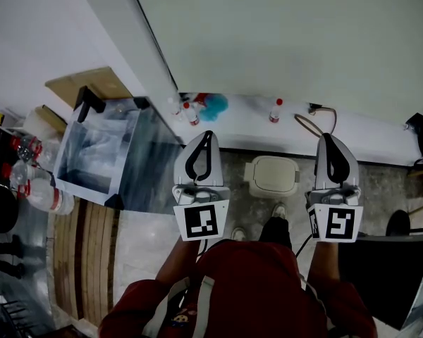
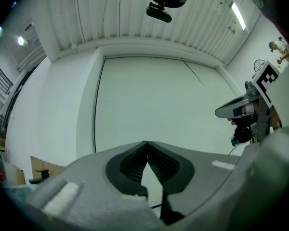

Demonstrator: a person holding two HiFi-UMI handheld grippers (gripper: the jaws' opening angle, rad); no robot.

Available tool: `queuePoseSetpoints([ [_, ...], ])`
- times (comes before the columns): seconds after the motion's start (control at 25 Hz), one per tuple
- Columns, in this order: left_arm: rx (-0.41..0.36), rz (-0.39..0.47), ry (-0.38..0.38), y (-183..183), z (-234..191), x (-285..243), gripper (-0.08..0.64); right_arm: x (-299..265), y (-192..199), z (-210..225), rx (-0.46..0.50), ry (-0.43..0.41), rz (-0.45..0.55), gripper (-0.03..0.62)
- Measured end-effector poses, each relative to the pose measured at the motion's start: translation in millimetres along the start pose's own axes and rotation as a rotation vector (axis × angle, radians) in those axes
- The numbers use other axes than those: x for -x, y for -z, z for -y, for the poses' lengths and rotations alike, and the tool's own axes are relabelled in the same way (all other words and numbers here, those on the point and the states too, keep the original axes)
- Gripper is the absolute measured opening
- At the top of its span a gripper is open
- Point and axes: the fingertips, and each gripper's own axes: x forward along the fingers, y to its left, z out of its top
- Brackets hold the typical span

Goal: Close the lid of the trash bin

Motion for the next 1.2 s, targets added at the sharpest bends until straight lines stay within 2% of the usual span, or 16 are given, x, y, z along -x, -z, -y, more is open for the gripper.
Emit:
queuePoseSetpoints([
  [1.2, -0.001, -0.012, -0.004, 4.6, -6.1, -4.9, 0.005, -0.9, 16.1, 0.4, 0.005, 0.001, -0.035, 0.000],
])
